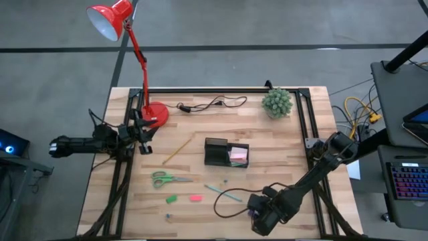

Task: Pick and place office supplies into organizer
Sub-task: Put the blue eraser into the black desk organizer

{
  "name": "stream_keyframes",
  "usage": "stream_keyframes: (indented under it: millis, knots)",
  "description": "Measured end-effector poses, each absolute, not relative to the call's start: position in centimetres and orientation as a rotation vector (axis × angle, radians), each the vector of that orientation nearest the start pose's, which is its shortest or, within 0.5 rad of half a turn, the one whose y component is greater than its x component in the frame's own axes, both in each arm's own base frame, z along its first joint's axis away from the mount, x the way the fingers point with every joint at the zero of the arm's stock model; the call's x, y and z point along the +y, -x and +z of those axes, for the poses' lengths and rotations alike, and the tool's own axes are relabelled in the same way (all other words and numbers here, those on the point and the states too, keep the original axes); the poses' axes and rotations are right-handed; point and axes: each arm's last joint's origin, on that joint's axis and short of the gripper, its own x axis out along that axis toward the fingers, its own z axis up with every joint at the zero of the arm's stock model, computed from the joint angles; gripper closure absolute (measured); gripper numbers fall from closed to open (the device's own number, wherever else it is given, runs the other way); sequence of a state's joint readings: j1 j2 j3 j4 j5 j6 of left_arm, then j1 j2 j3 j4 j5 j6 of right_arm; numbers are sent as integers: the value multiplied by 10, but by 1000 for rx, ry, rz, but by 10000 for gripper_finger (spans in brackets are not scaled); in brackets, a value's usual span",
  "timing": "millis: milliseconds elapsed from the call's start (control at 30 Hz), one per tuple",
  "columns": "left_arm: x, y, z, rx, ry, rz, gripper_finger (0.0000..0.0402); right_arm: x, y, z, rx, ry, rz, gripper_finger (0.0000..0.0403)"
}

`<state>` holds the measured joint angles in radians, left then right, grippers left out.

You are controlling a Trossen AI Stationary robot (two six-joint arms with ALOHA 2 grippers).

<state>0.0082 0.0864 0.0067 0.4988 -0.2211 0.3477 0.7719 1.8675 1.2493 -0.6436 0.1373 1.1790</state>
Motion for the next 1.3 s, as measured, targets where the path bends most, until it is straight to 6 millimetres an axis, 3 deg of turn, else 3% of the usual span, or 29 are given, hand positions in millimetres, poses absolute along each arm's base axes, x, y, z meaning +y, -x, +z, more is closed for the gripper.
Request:
stream_keyframes:
  millis: [400, 767, 1000, 1300]
  knots:
    - [7, -94, 205, -363, -297, 293, 313, 255, -268, 169, 1162, -320, 25, 221]
    - [7, -94, 204, -360, -296, 292, 313, 255, -266, 167, 1166, -309, 15, 139]
    - [7, -94, 204, -359, -296, 293, 313, 259, -269, 141, 1216, -278, -32, 150]
    - [7, -95, 204, -356, -296, 292, 313, 270, -281, 140, 1231, -270, -40, 164]
